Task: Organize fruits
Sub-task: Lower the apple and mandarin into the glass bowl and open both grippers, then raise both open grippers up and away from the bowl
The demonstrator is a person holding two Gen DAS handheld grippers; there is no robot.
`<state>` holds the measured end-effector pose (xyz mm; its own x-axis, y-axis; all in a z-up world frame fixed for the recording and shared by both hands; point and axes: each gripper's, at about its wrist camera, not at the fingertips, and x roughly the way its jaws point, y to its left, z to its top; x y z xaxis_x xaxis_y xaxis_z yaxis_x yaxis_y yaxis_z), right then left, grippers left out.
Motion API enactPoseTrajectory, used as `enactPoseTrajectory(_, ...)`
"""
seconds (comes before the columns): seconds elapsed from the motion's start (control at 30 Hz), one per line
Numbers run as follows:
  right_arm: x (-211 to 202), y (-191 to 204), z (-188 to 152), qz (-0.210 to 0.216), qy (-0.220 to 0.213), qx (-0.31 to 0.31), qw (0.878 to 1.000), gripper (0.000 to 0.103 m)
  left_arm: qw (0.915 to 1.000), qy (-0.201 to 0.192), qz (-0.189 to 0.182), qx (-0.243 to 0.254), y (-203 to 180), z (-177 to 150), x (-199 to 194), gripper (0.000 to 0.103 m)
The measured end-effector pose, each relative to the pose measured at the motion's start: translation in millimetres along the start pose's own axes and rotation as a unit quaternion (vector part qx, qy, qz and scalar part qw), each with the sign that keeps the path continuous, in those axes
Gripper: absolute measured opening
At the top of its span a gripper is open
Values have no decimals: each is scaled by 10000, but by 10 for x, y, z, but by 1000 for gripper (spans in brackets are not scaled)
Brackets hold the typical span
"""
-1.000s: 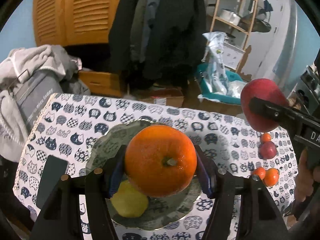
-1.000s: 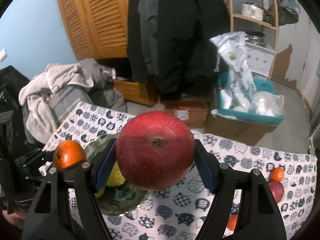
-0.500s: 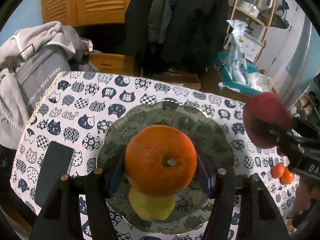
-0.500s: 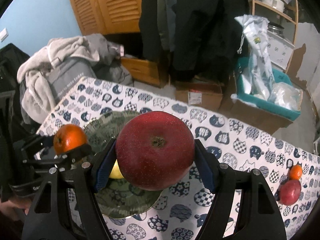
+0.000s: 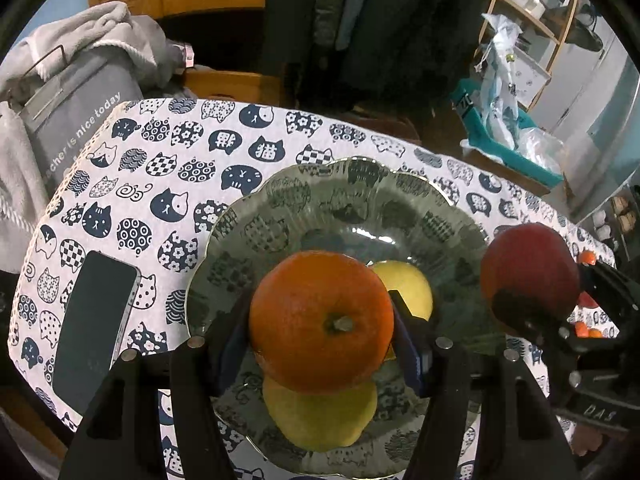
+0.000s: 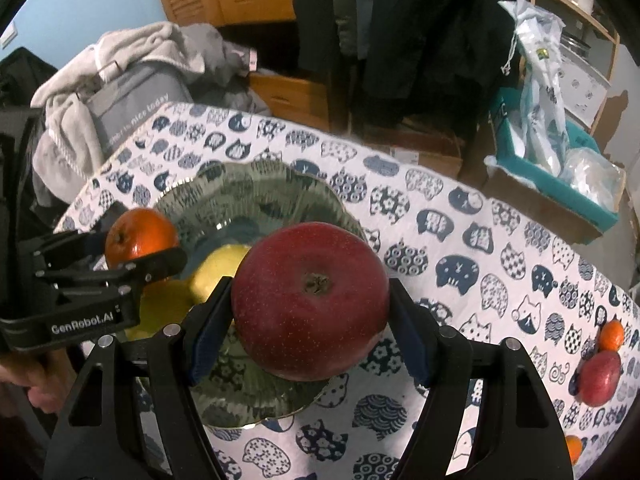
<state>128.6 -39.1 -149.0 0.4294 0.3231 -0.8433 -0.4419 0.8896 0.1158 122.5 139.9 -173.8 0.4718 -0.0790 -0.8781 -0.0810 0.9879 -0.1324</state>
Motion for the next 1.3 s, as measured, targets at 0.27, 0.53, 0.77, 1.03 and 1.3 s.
enactPoseTrajectory(0.27, 124, 23, -111, 9, 182, -57, 9998, 74, 9999, 99, 32, 25, -20, -3, 56, 66)
enactPoseTrajectory(0.53, 154, 52, -116, 51, 200, -80, 9998, 74, 9998, -79, 157, 107, -25, 15, -69, 66)
enactPoseTrajectory(0.77, 192, 74, -139, 74, 265, -76, 9996, 74, 9991, -281, 228, 233, -38, 25, -251, 66)
enactPoseTrajectory(1.03, 275, 162, -183, 79, 457, -225, 9987, 75, 9991, -348, 212, 152, -12, 20, -371, 66)
enactPoseTrajectory(1.3, 108, 202, -169, 209, 183, -280, 9992, 75, 9988, -439, 190, 133, -40, 18, -487, 70)
